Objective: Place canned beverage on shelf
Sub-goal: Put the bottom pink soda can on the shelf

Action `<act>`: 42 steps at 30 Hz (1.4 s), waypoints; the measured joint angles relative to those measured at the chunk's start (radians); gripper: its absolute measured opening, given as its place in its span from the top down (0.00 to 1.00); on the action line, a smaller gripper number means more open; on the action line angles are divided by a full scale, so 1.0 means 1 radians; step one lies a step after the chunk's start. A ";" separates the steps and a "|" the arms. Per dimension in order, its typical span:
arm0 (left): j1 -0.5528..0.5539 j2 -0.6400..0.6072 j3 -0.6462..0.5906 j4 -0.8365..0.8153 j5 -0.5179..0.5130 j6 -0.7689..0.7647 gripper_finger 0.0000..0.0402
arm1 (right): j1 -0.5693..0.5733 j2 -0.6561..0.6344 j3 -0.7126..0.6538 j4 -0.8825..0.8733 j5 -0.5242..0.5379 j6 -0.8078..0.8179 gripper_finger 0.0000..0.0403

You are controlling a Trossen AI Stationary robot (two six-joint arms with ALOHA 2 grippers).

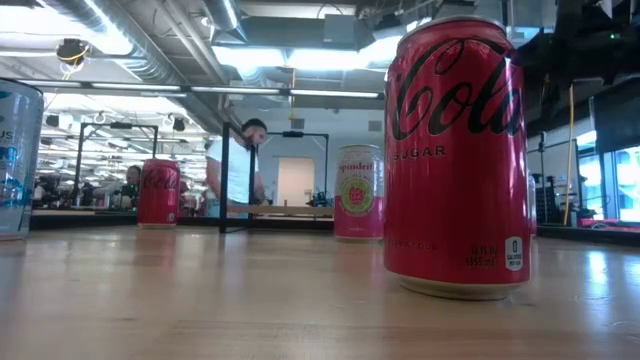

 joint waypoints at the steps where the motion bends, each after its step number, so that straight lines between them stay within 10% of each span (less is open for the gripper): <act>1: 0.008 0.016 0.016 -0.024 0.001 0.002 0.94 | 0.000 0.000 0.000 0.001 0.000 0.000 0.99; 10: 0.079 0.145 0.177 -0.287 0.044 -0.134 0.75 | 0.000 0.000 0.000 0.023 0.000 -0.035 0.99; 22: 0.202 0.451 0.689 -1.068 0.351 -0.415 0.31 | 0.000 0.000 0.000 -0.033 -0.019 -0.034 0.99; 42: 0.166 0.758 0.786 -1.070 0.538 -0.336 0.26 | 0.000 0.000 0.000 -0.118 -0.019 -0.057 0.99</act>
